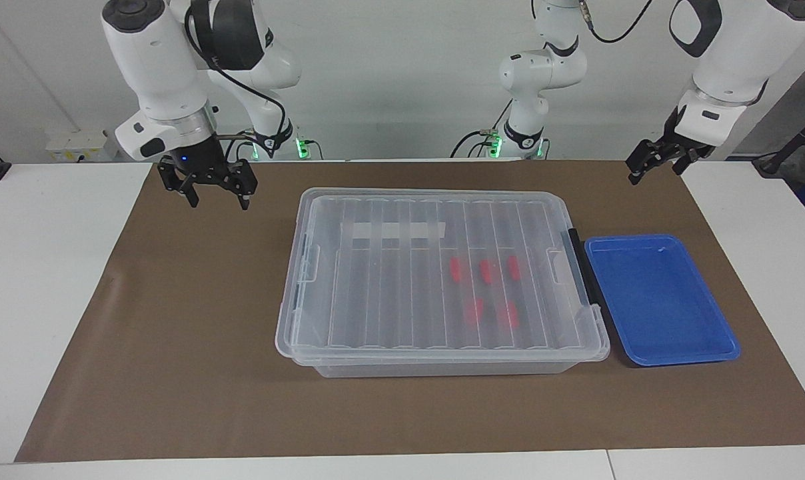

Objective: Place red block in blue tray from box
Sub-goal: 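Move the right gripper to the lid's edge farthest from the tray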

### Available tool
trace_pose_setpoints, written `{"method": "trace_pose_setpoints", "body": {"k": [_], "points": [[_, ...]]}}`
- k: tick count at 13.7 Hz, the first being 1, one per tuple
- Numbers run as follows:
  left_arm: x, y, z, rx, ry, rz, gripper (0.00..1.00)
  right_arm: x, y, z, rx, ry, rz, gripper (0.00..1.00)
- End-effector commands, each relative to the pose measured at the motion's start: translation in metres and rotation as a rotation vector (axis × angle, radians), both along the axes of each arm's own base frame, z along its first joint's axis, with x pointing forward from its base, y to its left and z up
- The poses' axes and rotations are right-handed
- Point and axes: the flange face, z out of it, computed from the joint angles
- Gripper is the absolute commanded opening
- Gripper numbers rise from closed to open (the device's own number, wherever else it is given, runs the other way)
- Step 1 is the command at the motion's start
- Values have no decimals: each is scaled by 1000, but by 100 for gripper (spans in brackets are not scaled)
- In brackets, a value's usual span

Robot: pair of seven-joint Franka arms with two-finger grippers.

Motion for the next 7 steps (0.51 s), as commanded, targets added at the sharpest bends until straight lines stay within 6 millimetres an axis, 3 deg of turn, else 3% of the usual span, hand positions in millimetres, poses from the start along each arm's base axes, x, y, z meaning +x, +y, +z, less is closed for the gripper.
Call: {"method": "trace_pose_setpoints", "body": {"k": [1,5,7], "points": [[-5,2,1,-11,9,-2,100,3,19,-18,18,-36,-19,100],[-6,2,1,-11,14,-3,100,22,45,-58,38,-52,2,100],[-6,-8,1,-10,10,-17,100,28,54,-74,48,-49,-4,100]]}}
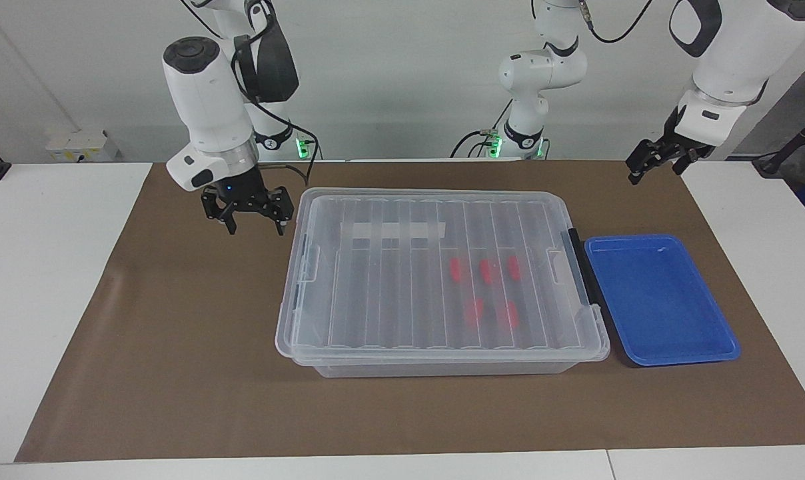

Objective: Place red block in blue tray from box

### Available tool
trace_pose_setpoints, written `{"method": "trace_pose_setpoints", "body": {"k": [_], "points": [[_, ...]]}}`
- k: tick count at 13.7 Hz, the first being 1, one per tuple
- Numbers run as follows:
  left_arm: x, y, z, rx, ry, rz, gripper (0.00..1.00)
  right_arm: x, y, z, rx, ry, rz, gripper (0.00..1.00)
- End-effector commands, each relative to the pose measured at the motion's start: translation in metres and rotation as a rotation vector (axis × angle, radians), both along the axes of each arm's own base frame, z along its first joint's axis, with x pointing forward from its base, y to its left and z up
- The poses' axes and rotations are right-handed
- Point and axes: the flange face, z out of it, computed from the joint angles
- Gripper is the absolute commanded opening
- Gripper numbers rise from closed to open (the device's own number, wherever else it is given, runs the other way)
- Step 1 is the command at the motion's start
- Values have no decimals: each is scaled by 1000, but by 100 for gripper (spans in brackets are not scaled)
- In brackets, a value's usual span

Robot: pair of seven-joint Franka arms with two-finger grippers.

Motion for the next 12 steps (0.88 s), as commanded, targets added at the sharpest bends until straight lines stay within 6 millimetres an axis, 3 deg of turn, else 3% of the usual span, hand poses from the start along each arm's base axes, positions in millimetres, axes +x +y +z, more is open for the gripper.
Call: {"method": "trace_pose_setpoints", "body": {"k": [1,7,12], "points": [[-6,-7,2,-10,5,-19,100,9,13,-21,23,-4,-17,100],[0,-31,4,-67,-47,-55,100,7,23,-40,15,21,5,100],[-3,-68,2,-90,-41,-116,100,7,25,-50,12,36,10,99]]}}
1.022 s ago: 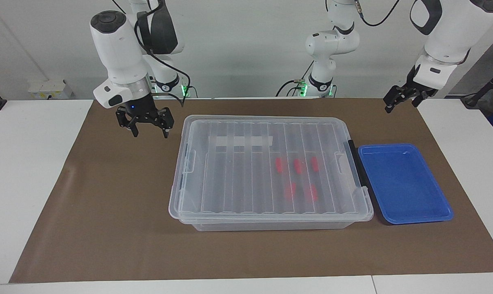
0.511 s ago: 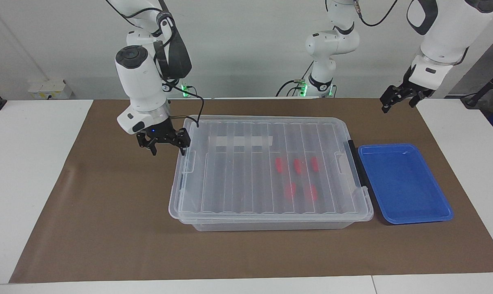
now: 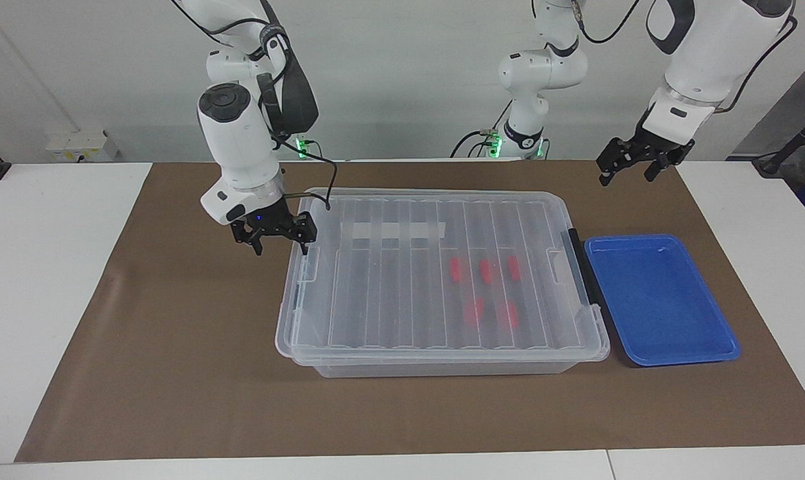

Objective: Place red block in blue tray from box

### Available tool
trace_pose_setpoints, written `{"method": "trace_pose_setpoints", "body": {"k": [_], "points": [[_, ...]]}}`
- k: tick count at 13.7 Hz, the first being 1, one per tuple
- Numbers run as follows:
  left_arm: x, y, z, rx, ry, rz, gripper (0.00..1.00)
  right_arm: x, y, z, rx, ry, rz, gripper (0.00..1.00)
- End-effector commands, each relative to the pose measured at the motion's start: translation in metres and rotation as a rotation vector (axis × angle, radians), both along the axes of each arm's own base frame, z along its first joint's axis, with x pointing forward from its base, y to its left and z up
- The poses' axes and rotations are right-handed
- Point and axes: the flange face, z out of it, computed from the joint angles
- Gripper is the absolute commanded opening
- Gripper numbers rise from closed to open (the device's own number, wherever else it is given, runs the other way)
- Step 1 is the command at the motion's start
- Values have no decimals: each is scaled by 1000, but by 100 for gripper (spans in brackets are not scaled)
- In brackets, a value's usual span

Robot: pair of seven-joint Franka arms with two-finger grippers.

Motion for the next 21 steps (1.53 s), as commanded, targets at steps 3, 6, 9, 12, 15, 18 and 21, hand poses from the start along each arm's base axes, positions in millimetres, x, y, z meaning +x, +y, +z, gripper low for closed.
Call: {"method": "trace_pose_setpoints", "body": {"k": [3,6,9,12,15,18,21], "points": [[-8,-13,1,-11,1,-37,100,-1,1,-7,0,-3,-10,99],[-11,-30,1,-14,0,-64,100,-1,-2,-7,-6,7,-3,99],[-10,-41,3,-31,-19,10,100,-1,-12,-8,-18,22,35,99],[-8,-63,-3,-46,-75,132,100,5,-37,-6,-28,22,61,99],[-11,-79,-14,-61,-119,208,100,8,-64,-5,-40,27,107,99],[-1,-85,-21,-71,-143,200,100,8,-97,-3,-54,42,171,100],[16,-109,-42,-65,-127,167,100,8,-126,-1,-63,54,217,100]]}}
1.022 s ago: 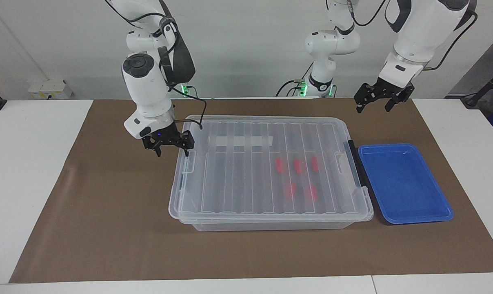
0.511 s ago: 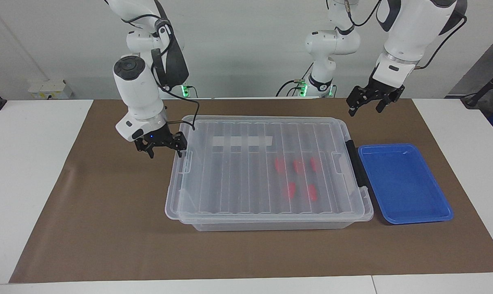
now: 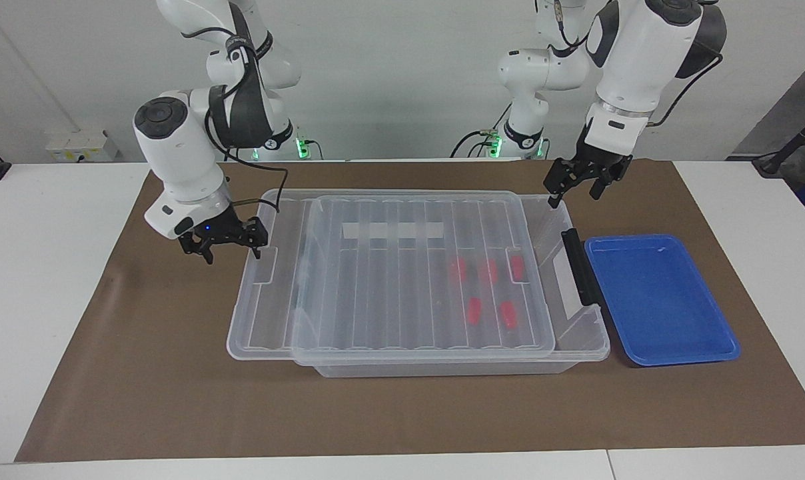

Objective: Place red block in blue tray from box
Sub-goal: 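Slide the clear lid away from the tray with the right gripper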

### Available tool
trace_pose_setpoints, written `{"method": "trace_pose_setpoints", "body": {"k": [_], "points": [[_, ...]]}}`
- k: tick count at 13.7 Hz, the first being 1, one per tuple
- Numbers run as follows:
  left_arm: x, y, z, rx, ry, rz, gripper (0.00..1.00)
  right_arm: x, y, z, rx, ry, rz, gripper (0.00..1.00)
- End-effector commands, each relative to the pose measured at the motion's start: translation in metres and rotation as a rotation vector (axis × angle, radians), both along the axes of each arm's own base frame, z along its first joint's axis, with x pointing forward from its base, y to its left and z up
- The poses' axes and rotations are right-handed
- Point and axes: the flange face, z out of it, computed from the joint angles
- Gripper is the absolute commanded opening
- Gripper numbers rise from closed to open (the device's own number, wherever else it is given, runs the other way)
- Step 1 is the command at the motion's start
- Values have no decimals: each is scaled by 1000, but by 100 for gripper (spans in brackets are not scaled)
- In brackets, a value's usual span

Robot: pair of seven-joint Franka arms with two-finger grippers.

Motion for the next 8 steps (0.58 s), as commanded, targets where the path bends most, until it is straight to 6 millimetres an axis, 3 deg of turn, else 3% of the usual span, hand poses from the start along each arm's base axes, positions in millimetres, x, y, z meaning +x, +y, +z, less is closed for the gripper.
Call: {"method": "trace_pose_setpoints", "body": {"k": [1,6,8], "points": [[15,-18,-21,-10,-3,-4,100,-3,-23,5,-14,15,55,100],[35,-51,-75,-2,-15,6,100,-4,-57,6,-25,21,164,100],[37,-53,-92,-5,-24,3,100,-5,-75,6,-29,23,212,100]]}}
